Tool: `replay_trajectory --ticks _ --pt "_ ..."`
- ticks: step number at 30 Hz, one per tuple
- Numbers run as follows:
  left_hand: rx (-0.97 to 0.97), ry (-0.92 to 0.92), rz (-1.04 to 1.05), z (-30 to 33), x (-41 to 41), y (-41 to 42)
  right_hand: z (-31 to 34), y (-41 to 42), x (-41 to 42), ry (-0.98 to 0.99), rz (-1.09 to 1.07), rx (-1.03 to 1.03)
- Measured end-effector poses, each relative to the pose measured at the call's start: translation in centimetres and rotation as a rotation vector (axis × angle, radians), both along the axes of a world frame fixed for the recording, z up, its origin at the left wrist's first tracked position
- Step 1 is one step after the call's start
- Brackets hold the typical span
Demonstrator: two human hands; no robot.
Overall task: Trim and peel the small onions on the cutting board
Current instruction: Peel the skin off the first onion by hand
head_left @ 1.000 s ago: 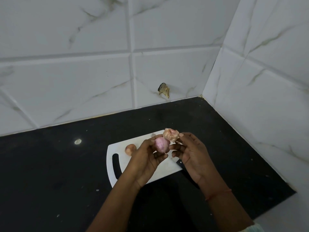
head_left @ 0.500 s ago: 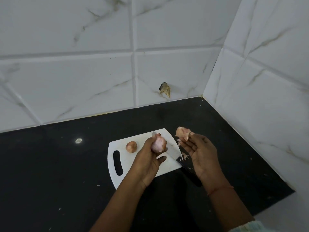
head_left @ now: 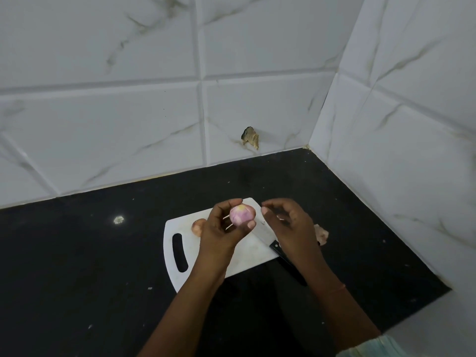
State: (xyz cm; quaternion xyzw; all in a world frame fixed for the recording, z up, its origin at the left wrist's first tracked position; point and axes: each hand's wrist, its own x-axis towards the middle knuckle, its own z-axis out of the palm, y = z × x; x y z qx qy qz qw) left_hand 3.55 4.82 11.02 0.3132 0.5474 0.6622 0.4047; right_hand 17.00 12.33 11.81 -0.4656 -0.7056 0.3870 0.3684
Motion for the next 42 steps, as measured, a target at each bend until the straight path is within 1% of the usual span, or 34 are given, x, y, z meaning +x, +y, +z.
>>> replay_trajectory --ticks 3,6,10,13,15,23,27,29,34,42 --pt "0.016 0.068 0.011 0.3 0.0 -0.1 0.6 -0.5 -0.4 0.026 0.082 0.049" --pt "0.018 0.112 0.022 0.2 0.0 -0.2 0.5 -0.8 -0.7 -0.024 0.076 0.166" --pt "0.002 0.165 0.032 0.2 0.0 -0.3 0.5 -0.8 -0.3 -0.097 0.084 0.248" --pt "-0.004 0.204 0.036 0.3 0.1 -0.5 0.9 -1.2 -0.3 -0.167 0.088 0.372" --pt "-0.008 0.221 0.038 0.4 0.1 -0.6 1.3 -1.5 -0.3 -0.192 0.081 0.413" --pt "-0.003 0.288 0.034 0.6 -0.3 -1.0 2.0 -1.3 0.0 -0.186 0.116 0.413" --pt "0.008 0.282 0.037 1.1 -0.4 -1.2 2.6 -1.1 0.3 -0.141 0.154 0.29" --pt "0.018 0.329 0.057 1.3 -0.5 -1.1 2.7 -1.4 0.2 -0.146 0.163 0.267" --pt "0.037 0.405 0.085 1.3 -0.4 -1.1 2.4 -1.8 0.0 -0.174 0.116 0.344" --pt "0.04 0.472 0.111 1.4 -0.5 -1.5 2.7 -1.4 -0.3 -0.312 0.162 0.417"
